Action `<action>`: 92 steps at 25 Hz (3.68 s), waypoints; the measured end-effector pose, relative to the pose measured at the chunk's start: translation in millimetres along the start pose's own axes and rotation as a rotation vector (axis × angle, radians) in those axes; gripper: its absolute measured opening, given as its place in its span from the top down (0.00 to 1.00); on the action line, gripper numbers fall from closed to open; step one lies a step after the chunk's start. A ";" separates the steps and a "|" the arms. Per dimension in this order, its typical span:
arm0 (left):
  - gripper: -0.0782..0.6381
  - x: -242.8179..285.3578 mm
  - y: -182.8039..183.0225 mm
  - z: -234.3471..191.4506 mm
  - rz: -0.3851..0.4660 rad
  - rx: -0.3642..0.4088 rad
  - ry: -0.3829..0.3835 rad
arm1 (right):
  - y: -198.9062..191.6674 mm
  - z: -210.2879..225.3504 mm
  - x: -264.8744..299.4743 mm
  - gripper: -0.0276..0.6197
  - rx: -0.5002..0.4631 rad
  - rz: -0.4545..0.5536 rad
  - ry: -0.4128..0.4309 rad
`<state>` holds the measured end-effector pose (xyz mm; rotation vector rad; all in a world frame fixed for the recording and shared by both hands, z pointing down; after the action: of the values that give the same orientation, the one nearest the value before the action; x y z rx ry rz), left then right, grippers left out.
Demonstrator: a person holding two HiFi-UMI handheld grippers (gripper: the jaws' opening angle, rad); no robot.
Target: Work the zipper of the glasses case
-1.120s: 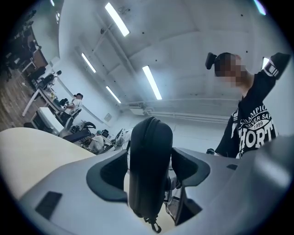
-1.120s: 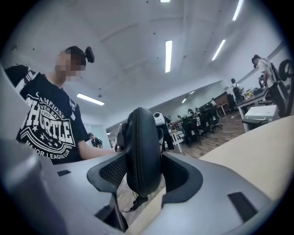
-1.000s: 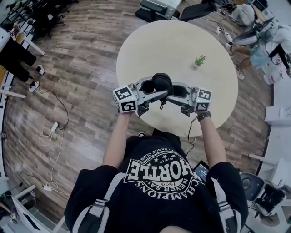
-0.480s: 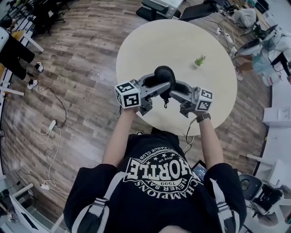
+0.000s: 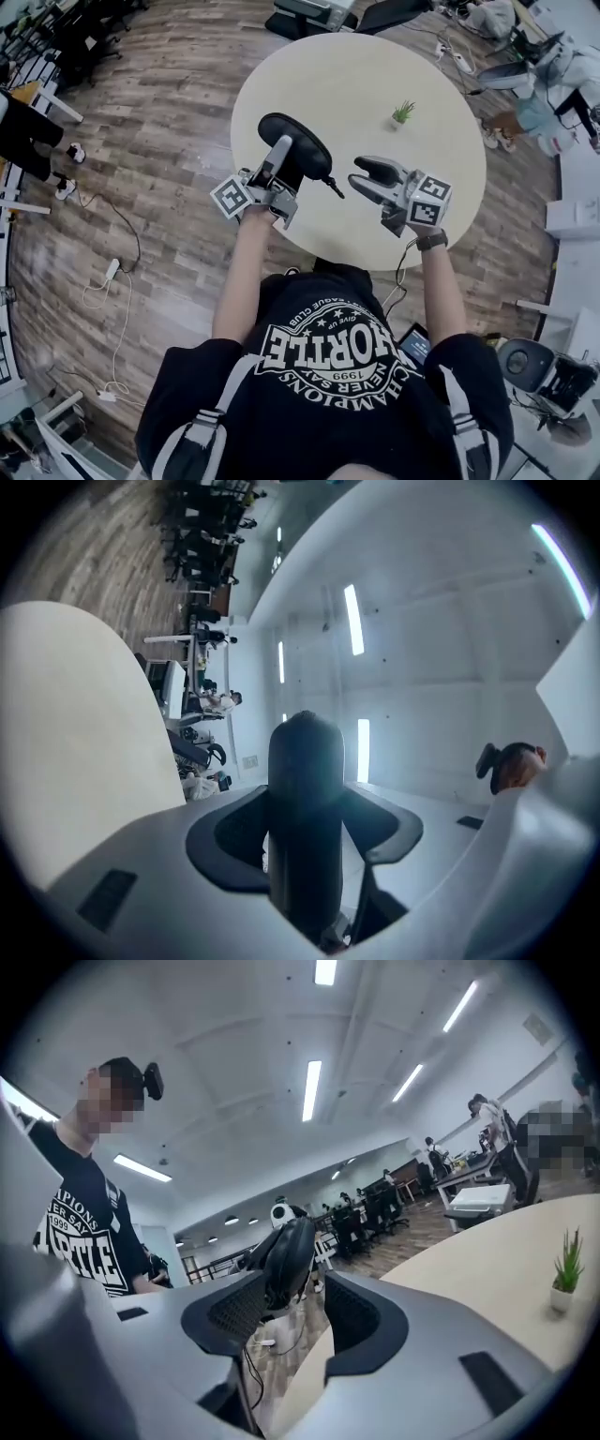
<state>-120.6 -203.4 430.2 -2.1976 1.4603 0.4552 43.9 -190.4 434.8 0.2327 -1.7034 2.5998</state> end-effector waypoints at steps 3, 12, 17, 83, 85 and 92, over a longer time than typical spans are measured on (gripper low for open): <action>0.53 -1.7 14.4 -5.8 0.093 -0.055 0.018 | -4.7 1.9 0.3 0.63 -0.020 -0.008 -0.060; 0.53 -1.0 32.8 -3.2 0.274 -0.139 0.038 | -45.5 0.0 24.6 0.67 0.022 0.033 -0.207; 0.53 5.9 29.0 3.9 0.276 -0.114 0.035 | -32.9 -4.0 44.4 0.72 0.022 0.108 -0.257; 0.57 -40.6 -63.2 -29.2 -0.160 -0.143 0.148 | -40.1 15.7 8.6 0.92 -0.210 -0.151 -0.510; 0.55 -38.2 -52.9 -29.6 -0.108 -0.141 0.146 | -43.8 8.5 14.2 0.92 -0.214 -0.163 -0.473; 0.47 -25.7 -38.7 -31.3 0.022 -0.121 0.122 | -50.0 -6.3 27.9 0.92 -0.240 -0.188 -0.374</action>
<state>-94.0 -187.7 476.9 -2.3427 1.5586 0.4347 20.8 -166.2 481.7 0.8693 -1.9665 2.2974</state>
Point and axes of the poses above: the fingertips, and each gripper's own axes: x forward along the fingers, z to its right, y out of its top, the point moved 2 cm from there along -x, backward along the fingers, and after that the axes turned 2 degrees about -z, right-handed, at the moved point
